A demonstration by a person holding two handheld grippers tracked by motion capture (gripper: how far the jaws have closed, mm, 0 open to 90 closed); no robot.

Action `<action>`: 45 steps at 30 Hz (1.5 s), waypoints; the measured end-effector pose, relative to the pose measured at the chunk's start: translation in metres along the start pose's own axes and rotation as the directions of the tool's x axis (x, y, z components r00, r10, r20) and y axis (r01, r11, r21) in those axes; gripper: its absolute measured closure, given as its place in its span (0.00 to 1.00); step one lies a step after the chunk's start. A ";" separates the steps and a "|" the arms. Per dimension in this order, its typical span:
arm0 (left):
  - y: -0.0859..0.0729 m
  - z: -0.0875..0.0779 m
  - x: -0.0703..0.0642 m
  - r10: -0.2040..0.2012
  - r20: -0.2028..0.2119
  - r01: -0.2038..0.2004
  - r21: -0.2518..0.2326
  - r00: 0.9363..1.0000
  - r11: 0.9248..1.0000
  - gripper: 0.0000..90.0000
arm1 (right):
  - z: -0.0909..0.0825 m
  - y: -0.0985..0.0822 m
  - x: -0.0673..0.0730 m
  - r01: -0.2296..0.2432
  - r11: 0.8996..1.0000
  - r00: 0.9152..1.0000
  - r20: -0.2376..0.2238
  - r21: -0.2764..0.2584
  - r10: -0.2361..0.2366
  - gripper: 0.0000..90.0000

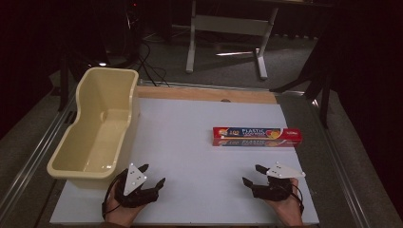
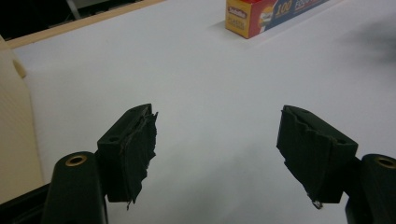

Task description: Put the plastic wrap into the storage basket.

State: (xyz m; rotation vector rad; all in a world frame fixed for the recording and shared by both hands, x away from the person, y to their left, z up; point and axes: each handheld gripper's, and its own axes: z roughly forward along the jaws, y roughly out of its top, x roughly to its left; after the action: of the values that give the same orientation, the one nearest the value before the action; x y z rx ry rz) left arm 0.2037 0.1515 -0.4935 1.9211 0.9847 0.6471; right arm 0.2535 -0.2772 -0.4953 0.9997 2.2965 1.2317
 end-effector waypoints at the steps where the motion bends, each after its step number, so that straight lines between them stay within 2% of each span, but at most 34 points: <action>1: 0.000 0.000 -0.001 0.003 0.000 -0.003 -0.002 1.000 1.000 0.31 | 0.000 -0.001 0.000 -0.001 1.000 1.000 0.003 0.002 0.001 0.32; 6: 0.000 -0.002 -0.001 0.013 0.001 -0.013 -0.014 1.000 1.000 0.31 | -0.002 0.000 0.000 -0.003 1.000 1.000 0.011 -0.005 0.003 0.37; 13: 0.001 -0.006 0.001 0.006 0.006 -0.006 -0.043 1.000 0.999 0.31 | 0.002 0.003 0.003 -0.002 1.000 1.000 0.012 0.001 0.002 0.43; 14: 0.001 -0.006 0.001 0.006 0.006 -0.006 -0.043 1.000 0.999 0.31 | 0.003 0.004 0.003 -0.007 1.000 1.000 0.012 0.003 0.007 0.47; 15: 0.001 -0.005 0.002 0.009 0.006 -0.009 -0.044 1.000 0.999 0.31 | 0.003 0.004 0.003 -0.007 1.000 1.000 0.012 0.003 0.007 0.47; 16: 0.002 -0.006 0.002 0.016 0.000 -0.016 -0.048 1.000 0.999 0.32 | 0.002 0.006 0.004 -0.013 1.000 1.000 0.007 0.004 0.013 0.56; 19: 0.001 -0.005 0.003 0.004 0.000 -0.004 -0.045 1.000 0.999 0.32 | 0.002 0.010 0.008 0.004 1.000 1.000 0.006 -0.006 -0.004 0.60; 23: 0.000 -0.004 0.004 0.003 0.004 -0.003 -0.032 1.000 0.999 0.32 | 0.005 0.016 0.007 0.009 1.000 1.000 0.010 -0.012 -0.009 0.61; 28: 0.000 -0.004 0.005 -0.002 0.005 0.003 -0.034 1.000 0.999 0.32 | 0.017 0.027 0.007 0.014 1.000 1.000 0.022 -0.004 -0.014 0.62; 31: 0.000 -0.005 0.005 0.003 0.005 -0.003 -0.041 1.000 0.999 0.33 | 0.022 0.037 0.004 0.019 1.000 0.999 0.030 -0.020 -0.019 0.66; 34: 0.000 -0.006 0.005 0.004 0.003 -0.004 -0.047 1.000 0.999 0.33 | 0.027 0.048 0.000 0.021 0.999 1.000 0.020 -0.039 -0.021 0.78; 37: 0.000 -0.005 0.005 0.009 0.004 -0.009 -0.046 1.000 0.999 0.33 | 0.035 0.057 -0.006 -0.005 0.998 1.000 -0.004 -0.069 0.005 0.92; 38: 0.000 -0.005 0.005 0.009 0.004 -0.009 -0.046 1.000 0.999 0.33 | 0.035 0.057 -0.006 -0.005 0.998 1.000 -0.004 -0.069 0.005 0.92; 39: 0.000 -0.005 0.004 0.010 0.004 -0.010 -0.047 1.000 0.999 0.33 | 0.042 0.062 -0.009 -0.007 0.998 1.000 0.017 -0.068 0.008 0.98; 40: 0.000 -0.005 0.004 0.012 0.004 -0.011 -0.050 1.000 0.999 0.33 | 0.042 0.062 -0.009 -0.007 0.998 1.000 0.017 -0.068 0.008 0.98; 45: 0.000 -0.005 0.004 0.011 0.002 -0.011 -0.051 1.000 0.999 0.33 | 0.065 0.075 -0.016 -0.008 0.998 0.999 0.032 -0.054 0.010 1.00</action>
State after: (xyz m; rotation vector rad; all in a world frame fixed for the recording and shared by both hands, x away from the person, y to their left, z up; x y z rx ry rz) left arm 0.2018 0.1572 -0.4905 1.8838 0.9481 0.6699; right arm 0.3344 -0.2230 -0.4704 1.0051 2.2242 1.2649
